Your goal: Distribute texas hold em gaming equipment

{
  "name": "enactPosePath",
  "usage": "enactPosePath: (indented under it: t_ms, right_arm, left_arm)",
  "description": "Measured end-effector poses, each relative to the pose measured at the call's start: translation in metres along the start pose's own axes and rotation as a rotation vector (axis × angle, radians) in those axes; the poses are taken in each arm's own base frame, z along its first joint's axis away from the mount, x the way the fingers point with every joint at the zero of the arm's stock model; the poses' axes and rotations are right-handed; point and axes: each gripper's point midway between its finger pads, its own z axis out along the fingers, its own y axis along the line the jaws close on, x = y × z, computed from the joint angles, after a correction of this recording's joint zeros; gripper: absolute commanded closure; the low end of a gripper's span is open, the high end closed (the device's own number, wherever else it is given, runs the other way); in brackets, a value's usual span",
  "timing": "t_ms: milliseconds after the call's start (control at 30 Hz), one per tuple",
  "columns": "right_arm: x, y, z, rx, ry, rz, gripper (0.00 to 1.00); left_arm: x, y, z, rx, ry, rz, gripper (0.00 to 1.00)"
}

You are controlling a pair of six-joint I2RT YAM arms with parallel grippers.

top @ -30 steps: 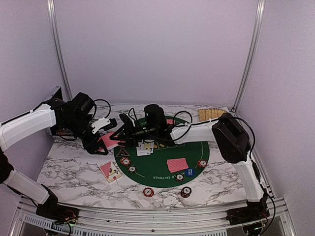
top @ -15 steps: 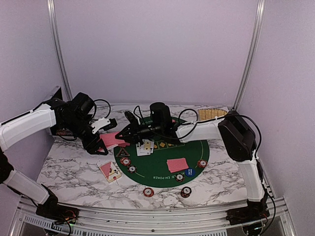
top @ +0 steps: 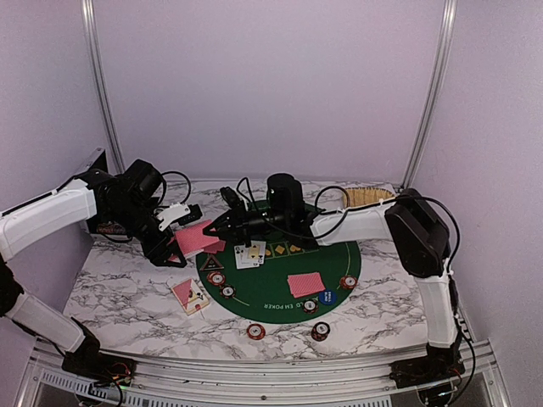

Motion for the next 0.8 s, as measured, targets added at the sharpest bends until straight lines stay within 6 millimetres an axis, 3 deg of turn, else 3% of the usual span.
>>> enactPosePath:
  t_ms: [367,533,800]
  right_arm:
    - [-0.01,0.007,-0.029,0.019,-0.044,-0.019,1.0]
    - [-0.015,-0.003,-0.047,0.091,-0.055,-0.032,1.0]
    - [-0.036,-0.025,-0.093,0.35,-0.11,-0.121,1.0]
  left_arm:
    - [0.0,0.0,0.0,-0.001,0.001,0.001,1.0]
    - [0.001,0.001,0.0,-0.003,0.003,0.001,1.0]
    - [0.001,0.002,0.0,-0.009,0.006,0.0,1.0]
